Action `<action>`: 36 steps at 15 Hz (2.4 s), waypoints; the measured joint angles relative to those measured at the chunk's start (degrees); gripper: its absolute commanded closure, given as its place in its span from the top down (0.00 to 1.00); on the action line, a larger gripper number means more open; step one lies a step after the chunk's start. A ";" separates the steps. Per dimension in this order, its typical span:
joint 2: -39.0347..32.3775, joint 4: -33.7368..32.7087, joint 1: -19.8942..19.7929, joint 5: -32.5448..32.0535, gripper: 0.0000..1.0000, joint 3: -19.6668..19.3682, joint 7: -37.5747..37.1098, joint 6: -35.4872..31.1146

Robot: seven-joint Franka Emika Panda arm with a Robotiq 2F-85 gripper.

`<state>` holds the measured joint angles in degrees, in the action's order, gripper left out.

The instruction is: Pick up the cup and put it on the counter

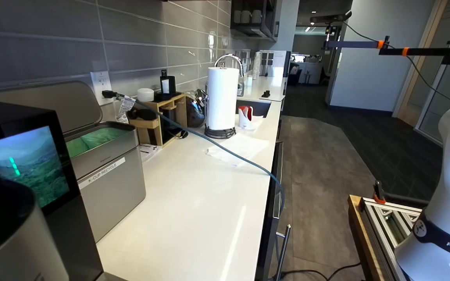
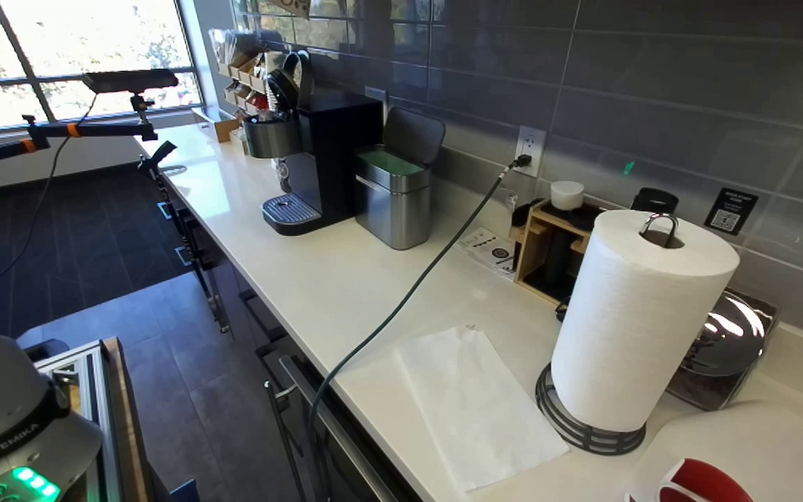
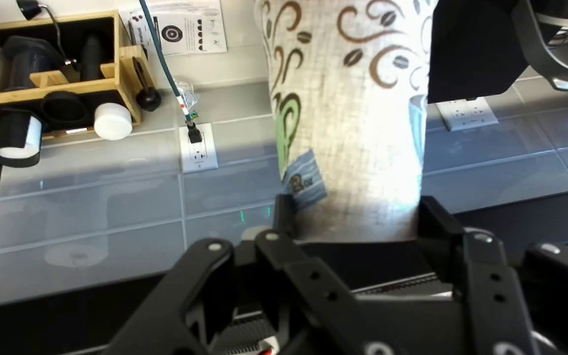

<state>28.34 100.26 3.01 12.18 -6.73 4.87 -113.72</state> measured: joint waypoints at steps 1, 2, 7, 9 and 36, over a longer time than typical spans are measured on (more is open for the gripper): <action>0.43 2.69 -0.34 0.78 0.38 -0.31 0.00 -1.82; 1.02 5.74 -0.76 1.51 0.38 -0.60 -0.01 -3.86; 6.61 20.85 -2.97 3.39 0.38 -1.46 0.00 -13.63; 9.64 26.52 -4.08 3.32 0.38 -1.41 -0.09 -16.66; -13.03 49.48 5.16 13.90 0.38 1.35 -7.70 -65.82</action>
<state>15.31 149.74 8.17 26.08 -5.38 -2.83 -179.53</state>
